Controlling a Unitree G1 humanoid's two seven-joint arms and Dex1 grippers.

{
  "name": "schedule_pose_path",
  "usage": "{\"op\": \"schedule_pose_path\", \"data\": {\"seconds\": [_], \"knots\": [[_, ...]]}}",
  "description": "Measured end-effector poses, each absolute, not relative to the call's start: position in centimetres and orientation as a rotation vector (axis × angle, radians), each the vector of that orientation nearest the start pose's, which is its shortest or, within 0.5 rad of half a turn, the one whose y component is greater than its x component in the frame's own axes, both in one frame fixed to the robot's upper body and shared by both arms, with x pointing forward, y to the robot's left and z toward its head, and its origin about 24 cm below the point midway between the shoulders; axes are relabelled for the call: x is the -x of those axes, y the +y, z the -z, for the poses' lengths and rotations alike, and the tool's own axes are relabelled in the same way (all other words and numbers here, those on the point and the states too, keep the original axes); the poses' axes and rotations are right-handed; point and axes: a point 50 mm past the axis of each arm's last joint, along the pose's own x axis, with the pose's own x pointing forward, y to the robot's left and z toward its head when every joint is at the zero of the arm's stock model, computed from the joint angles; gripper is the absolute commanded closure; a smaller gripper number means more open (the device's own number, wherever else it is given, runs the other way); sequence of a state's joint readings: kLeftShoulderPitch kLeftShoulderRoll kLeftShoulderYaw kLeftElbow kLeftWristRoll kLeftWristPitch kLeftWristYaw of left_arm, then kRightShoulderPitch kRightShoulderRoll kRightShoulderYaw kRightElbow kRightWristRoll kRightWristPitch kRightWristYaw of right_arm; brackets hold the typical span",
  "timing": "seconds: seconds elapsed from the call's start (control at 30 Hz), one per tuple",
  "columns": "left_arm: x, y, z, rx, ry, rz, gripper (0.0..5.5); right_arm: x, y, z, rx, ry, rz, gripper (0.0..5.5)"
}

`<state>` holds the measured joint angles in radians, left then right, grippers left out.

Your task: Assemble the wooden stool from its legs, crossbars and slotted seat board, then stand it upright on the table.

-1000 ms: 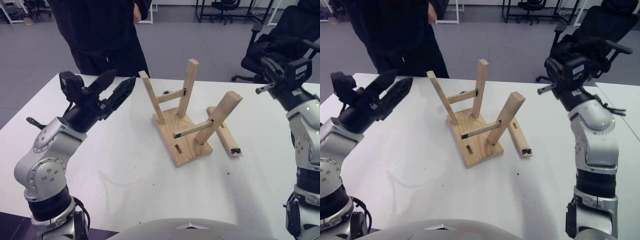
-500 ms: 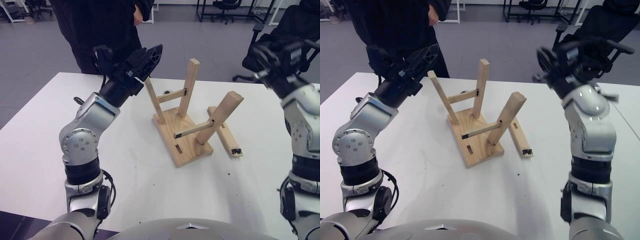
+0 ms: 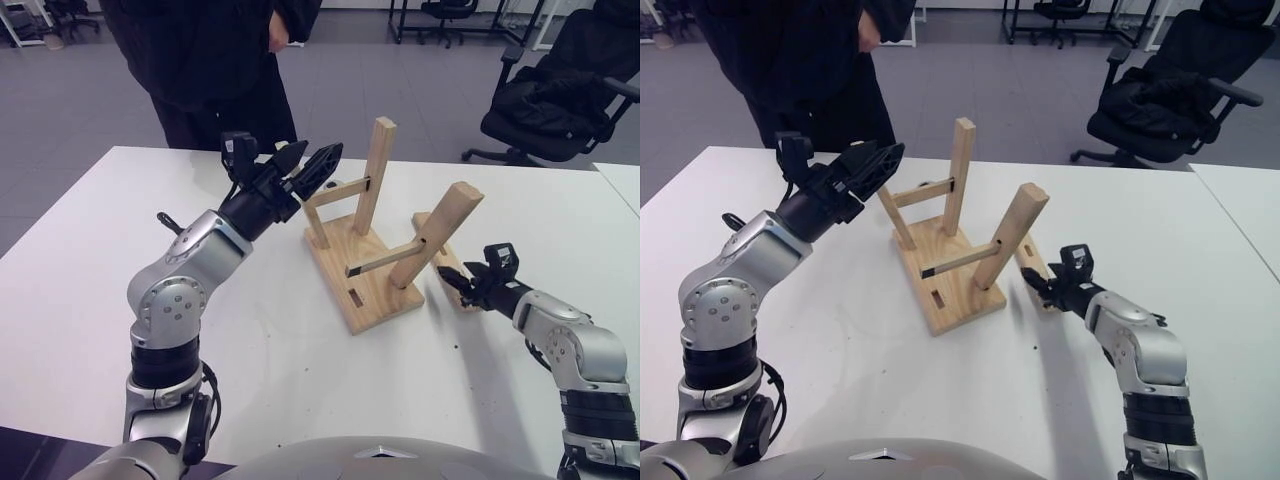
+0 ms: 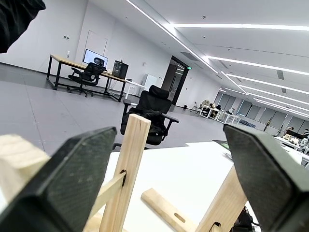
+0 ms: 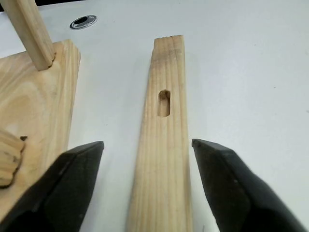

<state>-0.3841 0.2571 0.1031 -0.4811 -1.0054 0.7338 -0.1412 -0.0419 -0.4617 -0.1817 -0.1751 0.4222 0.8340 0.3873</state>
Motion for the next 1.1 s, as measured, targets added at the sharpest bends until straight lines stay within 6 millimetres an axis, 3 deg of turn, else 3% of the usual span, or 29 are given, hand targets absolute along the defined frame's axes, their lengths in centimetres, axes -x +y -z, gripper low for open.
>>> {"op": "schedule_pose_path", "data": {"seconds": [0.13,0.43,0.6,0.7,0.8,0.87,0.9,1.0,1.1], "knots": [[-26.1,12.0,-19.7,0.468,-0.099,0.767,1.4,-24.0,-23.7,-4.7,0.015,0.618,-0.246,1.59],[-26.6,11.9,-19.0,0.468,-0.071,0.754,1.4,-24.8,-23.9,-4.2,0.095,0.609,-0.248,3.32],[-27.4,12.3,-19.5,0.464,-0.087,0.736,1.4,-25.5,-24.4,-4.0,0.123,0.539,-0.211,3.42],[-28.3,12.3,-20.1,0.526,-0.096,0.747,1.4,-27.3,-25.4,-7.2,0.21,0.288,-0.138,3.42],[-29.9,12.5,-21.6,0.686,-0.129,0.799,1.4,-29.0,-26.0,-12.7,0.414,-0.03,-0.115,3.42],[-30.9,12.3,-23.7,0.79,-0.175,0.872,1.4,-29.6,-25.4,-17.6,0.594,-0.263,-0.141,3.42],[-31.1,12.2,-24.2,0.822,-0.182,0.899,1.4,-29.7,-24.9,-19.0,0.622,-0.325,-0.164,3.42],[-32.0,11.7,-26.5,0.909,-0.211,1.0,1.4,-29.6,-20.2,-24.5,0.71,-0.592,-0.355,3.42],[-32.3,11.6,-27.1,0.931,-0.222,1.031,1.4,-28.7,-16.2,-26.9,0.751,-0.727,-0.52,3.42]]}}
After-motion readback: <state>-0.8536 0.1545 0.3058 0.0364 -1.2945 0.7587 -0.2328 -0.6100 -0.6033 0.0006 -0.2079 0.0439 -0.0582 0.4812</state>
